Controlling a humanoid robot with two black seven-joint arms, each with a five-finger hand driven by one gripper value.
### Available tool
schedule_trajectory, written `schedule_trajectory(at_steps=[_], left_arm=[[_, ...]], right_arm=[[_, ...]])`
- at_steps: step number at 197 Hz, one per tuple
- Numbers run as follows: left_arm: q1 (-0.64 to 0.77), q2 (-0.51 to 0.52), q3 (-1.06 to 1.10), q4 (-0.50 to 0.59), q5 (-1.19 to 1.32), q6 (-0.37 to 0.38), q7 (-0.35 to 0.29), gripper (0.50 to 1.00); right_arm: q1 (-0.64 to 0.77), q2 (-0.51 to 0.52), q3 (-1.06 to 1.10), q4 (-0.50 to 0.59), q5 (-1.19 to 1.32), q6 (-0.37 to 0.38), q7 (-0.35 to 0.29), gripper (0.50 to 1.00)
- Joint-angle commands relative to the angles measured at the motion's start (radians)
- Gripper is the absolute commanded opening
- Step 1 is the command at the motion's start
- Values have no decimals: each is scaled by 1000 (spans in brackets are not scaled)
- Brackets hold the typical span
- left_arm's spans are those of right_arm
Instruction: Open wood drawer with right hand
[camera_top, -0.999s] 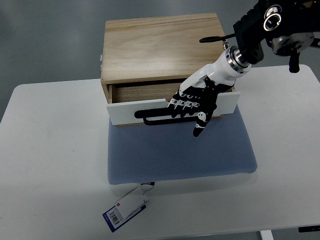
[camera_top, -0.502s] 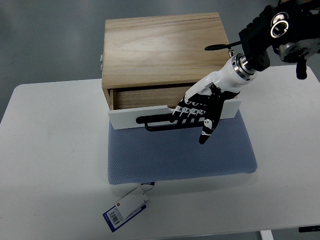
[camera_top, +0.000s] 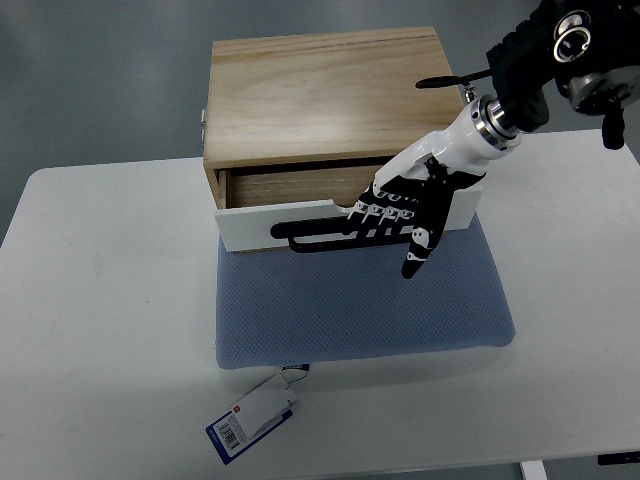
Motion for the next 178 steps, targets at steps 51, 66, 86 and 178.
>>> schedule_trajectory(at_steps=[51,66,86,178], left_arm=[[1,0,0,0,0,0,0,1000],[1,0,0,0,0,0,0,1000],[-1,0,0,0,0,0,0,1000],[1,0,0,0,0,0,0,1000]], right_arm=[[68,-158,122,-23,9,-1,2,928],[57,-201,161,-34,21,-1,3,928],[44,-262,190,-48,71,-1,2,928],[-366,-573,609,-132,176,-21,5,926]])
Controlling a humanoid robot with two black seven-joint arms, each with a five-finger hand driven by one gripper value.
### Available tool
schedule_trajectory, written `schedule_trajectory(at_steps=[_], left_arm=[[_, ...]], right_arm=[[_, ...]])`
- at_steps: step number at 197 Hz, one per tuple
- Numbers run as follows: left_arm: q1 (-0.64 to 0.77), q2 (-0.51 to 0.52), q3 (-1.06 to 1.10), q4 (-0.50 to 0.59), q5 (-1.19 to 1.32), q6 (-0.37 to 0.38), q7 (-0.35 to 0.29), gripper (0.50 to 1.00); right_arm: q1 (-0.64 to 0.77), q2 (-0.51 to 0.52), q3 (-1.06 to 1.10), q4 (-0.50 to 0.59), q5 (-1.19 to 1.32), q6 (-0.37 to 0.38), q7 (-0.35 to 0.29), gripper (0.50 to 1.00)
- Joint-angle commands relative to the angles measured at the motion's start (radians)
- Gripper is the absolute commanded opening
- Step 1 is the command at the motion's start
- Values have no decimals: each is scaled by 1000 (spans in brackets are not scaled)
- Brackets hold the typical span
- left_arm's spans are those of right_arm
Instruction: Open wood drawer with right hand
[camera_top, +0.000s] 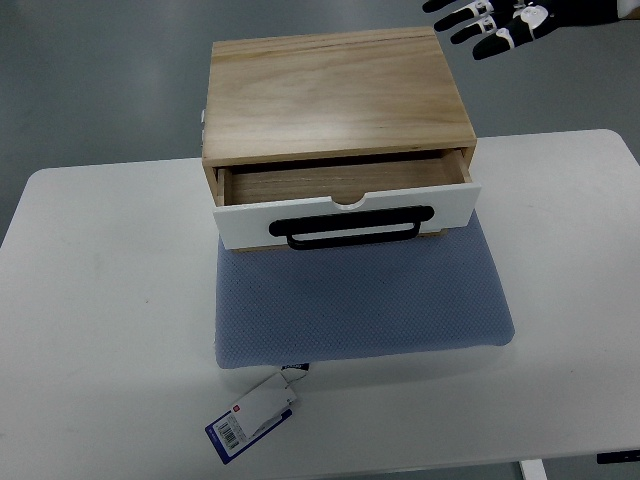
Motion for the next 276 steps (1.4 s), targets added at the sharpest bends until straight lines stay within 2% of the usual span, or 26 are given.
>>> schedule_trajectory(at_steps=[1,2,12,13,20,30,31,33,53,71,97,107,108,112,134,135,137,174,215,258,276], left_arm=[[2,0,0,0,0,0,0,1000],[2,0,0,0,0,0,0,1000],[2,0,0,0,0,0,0,1000],[0,0,0,0,0,0,0,1000],[0,0,0,0,0,0,0,1000],[0,0,0,0,0,0,0,1000],[2,0,0,0,0,0,0,1000],[2,0,0,0,0,0,0,1000],[0,0,0,0,0,0,0,1000],[0,0,0,0,0,0,0,1000],[0,0,0,0,0,0,0,1000],[0,0,0,0,0,0,0,1000],[0,0,0,0,0,0,0,1000],[2,0,0,0,0,0,0,1000],[0,0,0,0,0,0,0,1000],[0,0,0,0,0,0,0,1000],[2,0,0,0,0,0,0,1000],[2,0,0,0,0,0,0,1000],[0,0,0,0,0,0,0,1000],[2,0,0,0,0,0,0,1000],[2,0,0,0,0,0,0,1000]], right_arm=[[-160,-62,156,-19,7,-20,0,926],[-176,-64,174,-22,7,-38,0,926],[-177,-64,175,-22,7,-39,0,926],[-272,-68,264,-40,7,-125,0,926],[-334,-67,325,-57,7,-178,0,926],[-335,-67,325,-57,7,-178,0,926],[-439,-61,431,-89,7,-253,1,926],[-462,-61,455,-95,7,-267,1,926],[-627,-33,628,-145,2,-350,1,928],[-755,10,759,-197,-8,-390,3,928],[-876,69,859,-278,-10,-396,4,928],[-876,70,859,-278,-10,-396,4,928],[-916,103,904,-319,-10,-398,4,928],[-936,122,926,-339,-10,-401,6,928],[-994,171,995,-390,-10,-404,6,928],[-1037,209,1047,-420,-13,-401,6,928],[-1045,215,1058,-427,-13,-401,6,928],[-1151,304,1152,-459,-74,-396,7,932],[-1192,398,1230,-514,-172,-396,9,932],[-1230,497,1299,-536,-340,-399,106,932],[-1250,528,1313,-536,-355,-404,126,932]])
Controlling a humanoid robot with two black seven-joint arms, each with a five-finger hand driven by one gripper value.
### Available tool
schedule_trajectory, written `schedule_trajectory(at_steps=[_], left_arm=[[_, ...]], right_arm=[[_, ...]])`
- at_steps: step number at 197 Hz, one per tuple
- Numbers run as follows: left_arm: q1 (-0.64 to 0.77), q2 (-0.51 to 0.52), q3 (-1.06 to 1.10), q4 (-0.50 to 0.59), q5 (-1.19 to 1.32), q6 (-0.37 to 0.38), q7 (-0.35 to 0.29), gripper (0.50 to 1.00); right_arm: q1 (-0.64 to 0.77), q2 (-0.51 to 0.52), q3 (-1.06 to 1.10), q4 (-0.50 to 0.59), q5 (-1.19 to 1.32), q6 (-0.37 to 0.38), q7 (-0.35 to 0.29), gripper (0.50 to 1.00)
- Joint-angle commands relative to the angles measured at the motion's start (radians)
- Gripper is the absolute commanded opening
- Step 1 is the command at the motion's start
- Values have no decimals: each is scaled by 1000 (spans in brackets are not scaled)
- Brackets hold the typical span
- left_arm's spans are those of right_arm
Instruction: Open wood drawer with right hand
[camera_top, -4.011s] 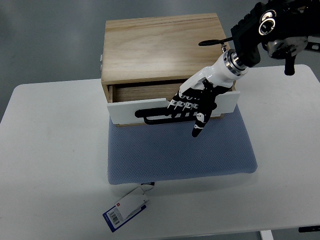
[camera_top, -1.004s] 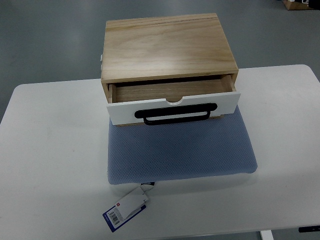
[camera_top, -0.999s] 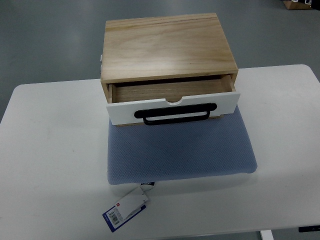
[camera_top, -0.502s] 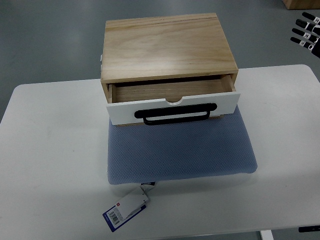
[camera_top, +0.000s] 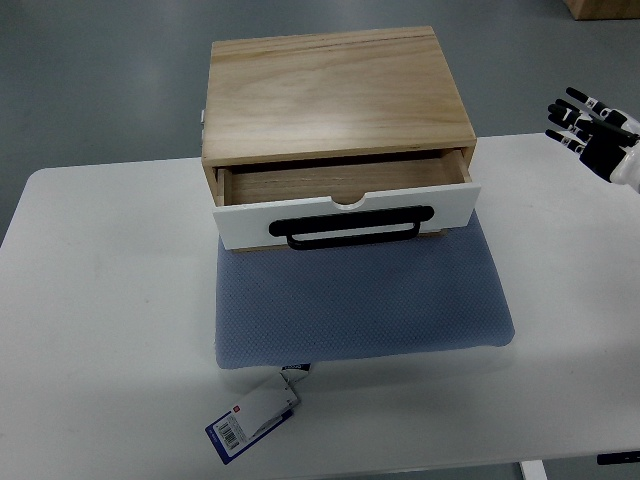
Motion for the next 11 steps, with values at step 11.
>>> schedule_trajectory(at_steps=[11], left_arm=[[1,0,0,0,0,0,0,1000]], right_arm=[[-29,48,18,-5,-30,-5,37,932]])
